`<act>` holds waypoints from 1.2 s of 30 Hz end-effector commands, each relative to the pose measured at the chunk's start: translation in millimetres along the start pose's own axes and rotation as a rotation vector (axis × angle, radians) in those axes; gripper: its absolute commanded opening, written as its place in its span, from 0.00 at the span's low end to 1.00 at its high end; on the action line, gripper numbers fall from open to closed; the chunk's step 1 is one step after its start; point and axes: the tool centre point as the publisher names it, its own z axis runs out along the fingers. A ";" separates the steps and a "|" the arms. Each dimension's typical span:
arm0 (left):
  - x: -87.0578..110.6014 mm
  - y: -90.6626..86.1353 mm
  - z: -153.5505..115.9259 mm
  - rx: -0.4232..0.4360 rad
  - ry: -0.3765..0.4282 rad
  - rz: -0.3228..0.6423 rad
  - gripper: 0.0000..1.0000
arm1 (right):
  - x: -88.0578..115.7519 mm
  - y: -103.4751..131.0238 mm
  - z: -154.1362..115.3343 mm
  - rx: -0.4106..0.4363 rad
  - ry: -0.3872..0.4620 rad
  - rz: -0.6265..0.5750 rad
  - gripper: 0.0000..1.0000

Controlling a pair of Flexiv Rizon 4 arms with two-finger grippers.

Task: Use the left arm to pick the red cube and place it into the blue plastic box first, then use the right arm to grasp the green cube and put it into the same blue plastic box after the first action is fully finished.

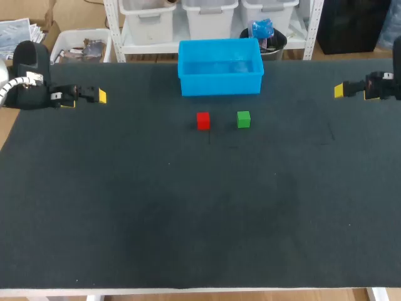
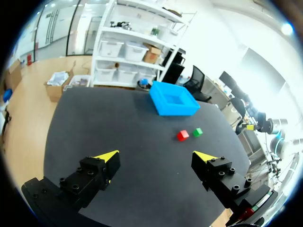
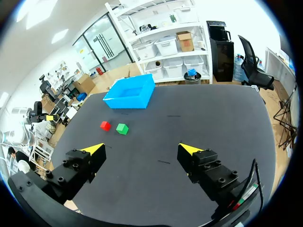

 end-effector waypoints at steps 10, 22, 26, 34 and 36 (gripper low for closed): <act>0.1 -0.1 -0.1 -0.001 0.000 -0.001 1.00 | -0.3 0.1 0.5 0.002 0.001 0.000 1.00; -0.2 -1.3 4.2 -0.040 0.022 -0.009 1.00 | -0.3 0.1 0.5 0.002 0.001 0.000 1.00; 2.1 -8.1 24.8 -0.153 0.070 -0.055 1.00 | -0.3 0.1 0.5 0.002 0.001 0.000 1.00; -1.0 -30.7 66.1 -0.324 0.123 -0.093 1.00 | -0.3 0.1 0.5 0.002 0.001 0.000 1.00; -1.0 -30.7 66.1 -0.324 0.123 -0.093 1.00 | -0.3 0.1 0.5 0.002 0.001 0.000 1.00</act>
